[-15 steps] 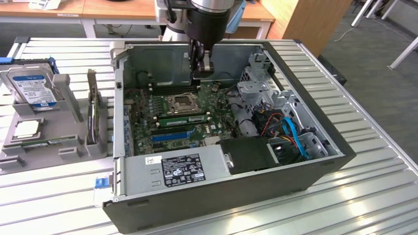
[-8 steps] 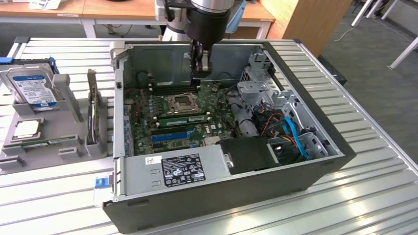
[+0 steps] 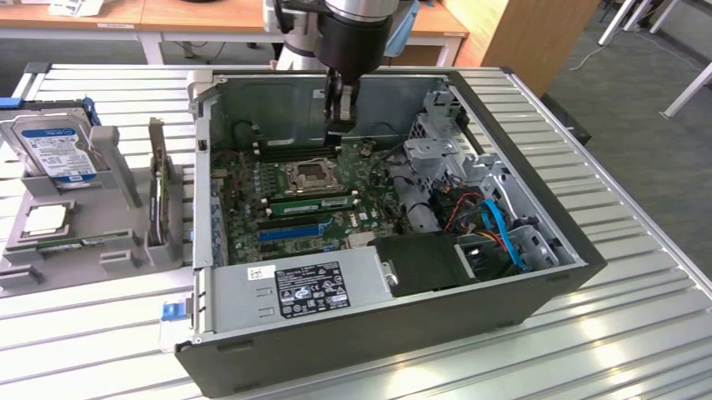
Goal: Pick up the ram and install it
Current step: 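Press down the ram until it locks into place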
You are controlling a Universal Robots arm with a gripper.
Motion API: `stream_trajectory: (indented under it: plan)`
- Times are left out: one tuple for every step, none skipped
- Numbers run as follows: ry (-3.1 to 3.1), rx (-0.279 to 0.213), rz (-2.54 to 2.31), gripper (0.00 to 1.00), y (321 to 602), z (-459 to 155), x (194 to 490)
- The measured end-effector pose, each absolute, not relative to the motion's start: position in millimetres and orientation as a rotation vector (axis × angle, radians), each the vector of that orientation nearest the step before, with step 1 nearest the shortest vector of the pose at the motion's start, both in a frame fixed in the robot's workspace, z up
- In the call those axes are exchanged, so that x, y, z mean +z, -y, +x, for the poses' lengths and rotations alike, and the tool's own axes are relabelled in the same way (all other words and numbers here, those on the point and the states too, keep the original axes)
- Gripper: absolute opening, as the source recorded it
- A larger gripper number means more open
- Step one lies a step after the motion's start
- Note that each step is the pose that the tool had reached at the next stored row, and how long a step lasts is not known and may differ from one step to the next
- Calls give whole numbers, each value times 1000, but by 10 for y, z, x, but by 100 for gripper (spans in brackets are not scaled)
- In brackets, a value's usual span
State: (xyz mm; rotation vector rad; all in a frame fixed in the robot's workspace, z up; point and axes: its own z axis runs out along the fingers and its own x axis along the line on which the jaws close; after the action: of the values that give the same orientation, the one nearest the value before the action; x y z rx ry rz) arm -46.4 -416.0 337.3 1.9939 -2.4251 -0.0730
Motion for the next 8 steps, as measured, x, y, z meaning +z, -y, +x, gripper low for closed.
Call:
stream_trajectory:
  plan:
    - [2436,-73,1981,10,4160,-464,3373]
    - [2448,-73,1966,10,4160,-464,3373]
    - [2460,-73,1953,10,4160,-464,3373]
    - [2471,-73,1939,10,4160,-464,3373]
    - [2482,-73,1925,10,4160,-464,3373]
    - [2493,-73,1911,10,4160,-464,3373]
    - [2505,-73,1896,10,4160,-464,3373]
    - [2517,-73,1880,10,4160,-464,3373]
